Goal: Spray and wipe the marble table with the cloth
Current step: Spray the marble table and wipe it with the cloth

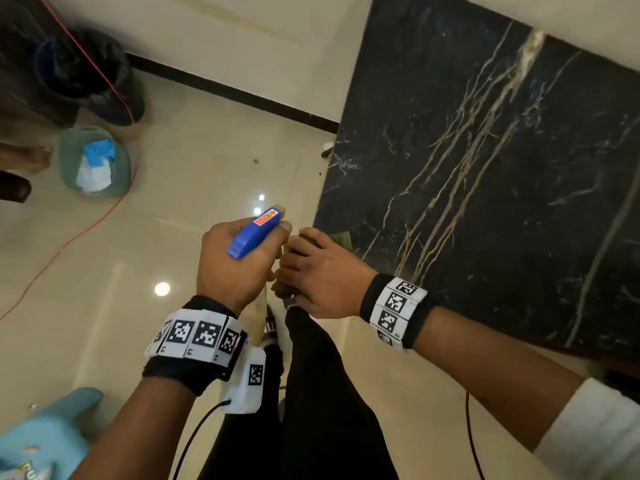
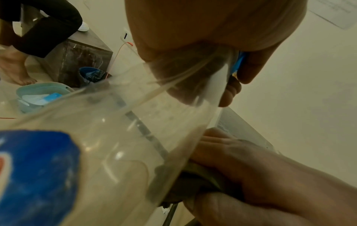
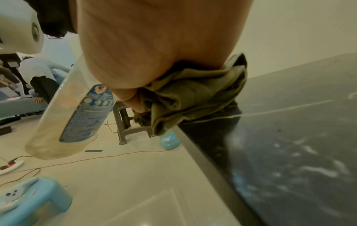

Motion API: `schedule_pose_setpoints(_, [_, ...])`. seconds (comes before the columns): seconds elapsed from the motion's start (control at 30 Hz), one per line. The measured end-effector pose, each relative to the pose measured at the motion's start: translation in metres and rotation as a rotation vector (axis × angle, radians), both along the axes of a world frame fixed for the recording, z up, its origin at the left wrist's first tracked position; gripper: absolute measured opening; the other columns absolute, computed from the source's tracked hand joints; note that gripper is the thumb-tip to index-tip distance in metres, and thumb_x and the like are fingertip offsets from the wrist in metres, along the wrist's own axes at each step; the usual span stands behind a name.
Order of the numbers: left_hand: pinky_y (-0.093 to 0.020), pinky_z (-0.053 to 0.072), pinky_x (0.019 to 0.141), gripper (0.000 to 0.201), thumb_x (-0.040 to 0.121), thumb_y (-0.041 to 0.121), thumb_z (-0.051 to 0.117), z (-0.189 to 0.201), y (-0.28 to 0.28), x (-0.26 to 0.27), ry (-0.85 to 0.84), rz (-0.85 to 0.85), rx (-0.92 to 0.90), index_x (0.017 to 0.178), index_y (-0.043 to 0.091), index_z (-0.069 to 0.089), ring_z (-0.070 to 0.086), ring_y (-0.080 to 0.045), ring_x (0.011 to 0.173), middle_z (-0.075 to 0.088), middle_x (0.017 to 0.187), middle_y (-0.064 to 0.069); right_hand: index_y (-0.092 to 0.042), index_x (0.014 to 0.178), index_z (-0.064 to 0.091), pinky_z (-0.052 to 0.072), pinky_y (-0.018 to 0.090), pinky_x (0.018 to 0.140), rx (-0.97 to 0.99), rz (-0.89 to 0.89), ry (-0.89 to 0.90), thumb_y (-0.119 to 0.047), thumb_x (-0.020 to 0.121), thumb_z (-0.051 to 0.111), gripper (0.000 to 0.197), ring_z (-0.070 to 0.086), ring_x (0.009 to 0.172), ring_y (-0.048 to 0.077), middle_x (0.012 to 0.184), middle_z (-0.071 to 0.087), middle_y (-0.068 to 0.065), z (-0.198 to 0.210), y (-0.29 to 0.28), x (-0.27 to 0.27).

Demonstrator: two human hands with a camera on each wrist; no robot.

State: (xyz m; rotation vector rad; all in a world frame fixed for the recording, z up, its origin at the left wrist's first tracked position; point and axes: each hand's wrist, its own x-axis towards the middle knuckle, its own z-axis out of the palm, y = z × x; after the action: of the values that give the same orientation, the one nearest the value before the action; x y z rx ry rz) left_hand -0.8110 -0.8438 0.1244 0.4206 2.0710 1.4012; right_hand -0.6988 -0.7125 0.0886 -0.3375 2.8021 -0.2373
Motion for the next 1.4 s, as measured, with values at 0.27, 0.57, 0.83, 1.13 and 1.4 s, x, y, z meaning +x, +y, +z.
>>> schedule_pose_setpoints(0.27, [-0.054,0.059,0.054,0.031,0.096,0.032,0.07,0.002,0.001,0.007,0.02,-0.106,-0.006,0.08,0.006,0.073,0.063,-0.036,0.056,0.065,0.065,-0.015,-0.036,0.113,0.064,0.032,0.047,0.106,0.046,0.007,-0.044,-0.057,0.088,0.042,0.04,0.048,0.12,0.019,0.115,0.064,-0.009,0.005,0.035,-0.02])
schedule_pose_setpoints(0.57, [-0.043,0.058,0.054,0.03,0.099,0.024,0.07,0.002,-0.008,0.005,0.037,-0.1,-0.032,0.077,0.003,0.071,0.064,-0.032,0.051,0.066,0.065,-0.017,-0.031,0.132,0.061,0.017,0.061,0.119,-0.019,-0.305,0.064,-0.058,0.096,0.046,0.048,0.015,0.153,0.029,0.149,0.05,-0.003,-0.013,-0.02,0.018])
schedule_pose_setpoints(0.83, [-0.034,0.056,0.049,0.027,0.097,0.022,0.071,0.013,0.007,0.005,0.004,-0.09,-0.045,0.074,0.007,0.073,0.064,-0.033,0.053,0.066,0.065,-0.013,-0.026,0.155,0.035,0.012,0.06,0.122,0.015,-1.171,0.264,-0.025,0.084,0.069,0.079,0.001,0.156,0.032,0.17,0.005,0.001,-0.032,-0.093,0.037])
schedule_pose_setpoints(1.13, [-0.027,0.055,0.048,0.015,0.099,0.021,0.068,0.033,0.03,-0.017,-0.003,-0.165,-0.049,0.087,0.025,0.074,0.063,-0.017,0.059,0.065,0.066,0.001,-0.018,0.16,-0.008,0.02,0.047,0.125,-0.729,-2.378,0.856,-0.038,0.105,0.044,0.079,-0.009,0.156,0.018,0.165,-0.026,-0.01,-0.015,-0.098,-0.024])
schedule_pose_setpoints(1.4, [-0.034,0.057,0.052,0.022,0.1,0.021,0.067,0.042,0.042,-0.036,0.052,-0.38,-0.091,0.079,0.016,0.071,0.061,-0.018,0.051,0.066,0.065,0.002,-0.031,0.161,0.006,0.05,0.02,0.094,-1.516,-2.564,0.912,-0.036,0.106,0.044,0.067,0.054,0.124,0.018,0.155,0.042,0.006,-0.009,-0.098,0.001])
